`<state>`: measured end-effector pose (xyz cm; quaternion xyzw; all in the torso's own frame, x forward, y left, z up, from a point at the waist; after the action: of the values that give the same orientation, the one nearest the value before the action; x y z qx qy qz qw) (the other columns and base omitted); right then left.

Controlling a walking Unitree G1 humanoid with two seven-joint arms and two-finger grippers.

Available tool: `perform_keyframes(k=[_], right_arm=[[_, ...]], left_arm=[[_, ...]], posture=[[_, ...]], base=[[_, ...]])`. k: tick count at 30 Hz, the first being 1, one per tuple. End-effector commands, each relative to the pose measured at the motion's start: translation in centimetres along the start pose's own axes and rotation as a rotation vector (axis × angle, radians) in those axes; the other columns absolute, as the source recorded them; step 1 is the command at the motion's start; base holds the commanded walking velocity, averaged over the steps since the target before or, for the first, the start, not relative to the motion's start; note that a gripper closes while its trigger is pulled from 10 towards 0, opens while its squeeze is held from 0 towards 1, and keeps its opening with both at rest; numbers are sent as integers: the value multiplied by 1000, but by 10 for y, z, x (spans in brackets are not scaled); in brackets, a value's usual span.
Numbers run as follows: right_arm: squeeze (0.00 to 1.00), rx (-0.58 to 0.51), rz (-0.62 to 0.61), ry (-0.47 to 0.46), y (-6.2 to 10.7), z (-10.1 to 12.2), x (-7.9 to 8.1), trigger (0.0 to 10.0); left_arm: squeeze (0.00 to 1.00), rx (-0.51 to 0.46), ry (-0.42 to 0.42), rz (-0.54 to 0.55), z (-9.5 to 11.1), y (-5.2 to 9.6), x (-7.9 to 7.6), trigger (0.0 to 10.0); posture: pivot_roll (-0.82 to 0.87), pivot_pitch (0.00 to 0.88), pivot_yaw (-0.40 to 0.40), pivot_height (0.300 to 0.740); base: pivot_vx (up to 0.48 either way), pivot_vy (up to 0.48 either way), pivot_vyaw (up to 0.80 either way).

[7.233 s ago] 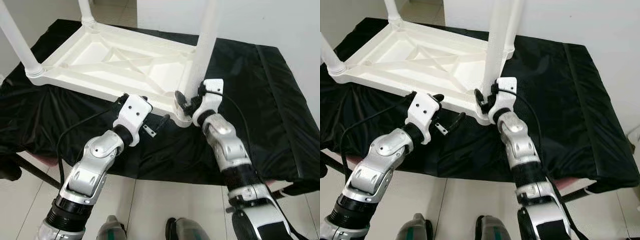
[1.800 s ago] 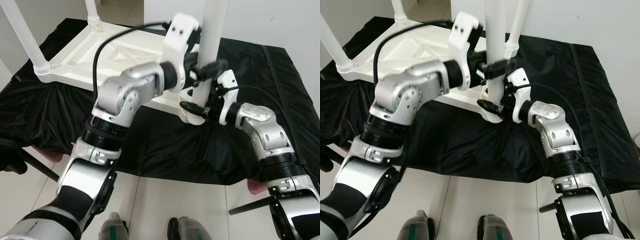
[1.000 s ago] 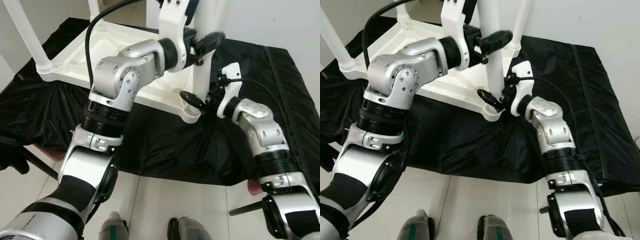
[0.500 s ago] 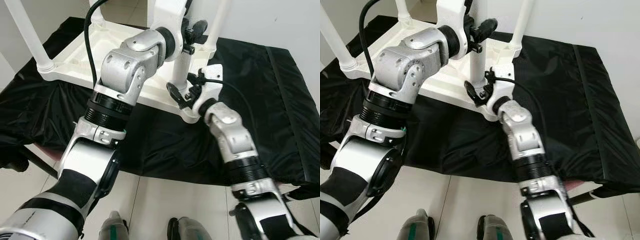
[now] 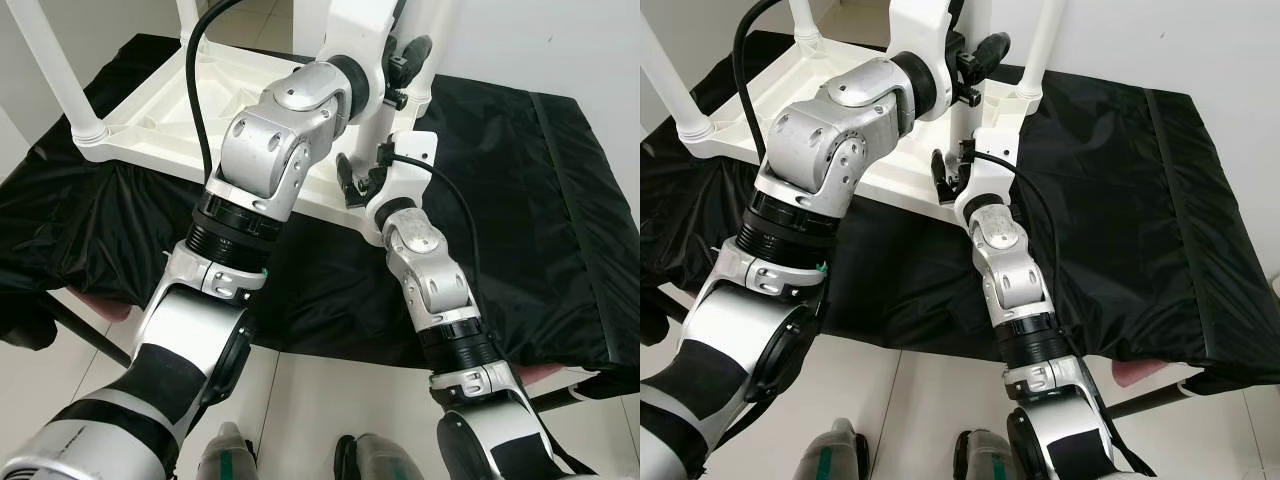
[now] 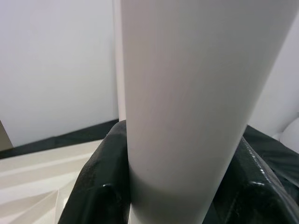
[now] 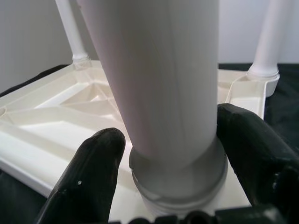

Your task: Building children table

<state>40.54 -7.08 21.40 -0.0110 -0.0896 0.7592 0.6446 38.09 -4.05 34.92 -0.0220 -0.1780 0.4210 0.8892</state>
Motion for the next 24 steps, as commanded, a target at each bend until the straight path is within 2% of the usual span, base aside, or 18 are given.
perform_keyframes(k=[1,10,16,17,18,19,20,21,24], right_arm=[[0,-15,-16,10,-2,2,-1,10000],[0,-90,-34,21,-7,21,-4,10000],[0,-96,-36,31,-8,22,-5,10000],[0,-97,-36,34,-8,22,-5,8667],[0,-98,-37,35,-8,22,-6,5137],[0,-98,-37,35,-8,22,-6,5137],[0,-99,-35,35,-8,21,-6,3137],[0,-96,-31,33,-9,21,-6,0],[0,-94,-24,27,-9,20,-5,0]], left_arm=[[0,0,-8,41,3,1,3,10000],[0,-6,-2,34,5,1,-1,10000],[0,-9,-2,32,6,0,-2,10000],[0,-10,-2,31,6,0,-3,10000],[0,-12,-2,30,7,0,-3,10000],[0,-12,-2,30,7,0,-3,10000],[0,-12,-1,30,7,0,-4,10000],[0,-14,-3,28,7,0,-4,10000],[0,-15,-3,25,8,0,-6,10000]], posture=[[-16,35,-29,740],[-14,30,-31,740],[-14,29,-31,740],[-14,28,-32,740],[-15,26,-32,740],[-15,26,-32,740],[-15,26,-32,740],[-15,25,-32,740],[-14,22,-32,740]], base=[[0,0,0],[0,0,0],[0,0,0],[0,0,0],[0,0,0],[0,0,0],[0,0,0],[0,0,0],[0,0,0]])
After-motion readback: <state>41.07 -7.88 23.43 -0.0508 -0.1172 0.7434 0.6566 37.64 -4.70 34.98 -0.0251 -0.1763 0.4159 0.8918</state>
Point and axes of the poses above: a point about 5 cm out from each wrist's last joint towards the gripper, its own y axis pointing back from the gripper into the wrist, its own z axis along the axis of the wrist's last joint, x = y × z, the point moved 6 cm from there along -y, pointing out of the wrist towards the gripper, and after that the axes turned 11 degrees about -y, right-handed, at the moved point
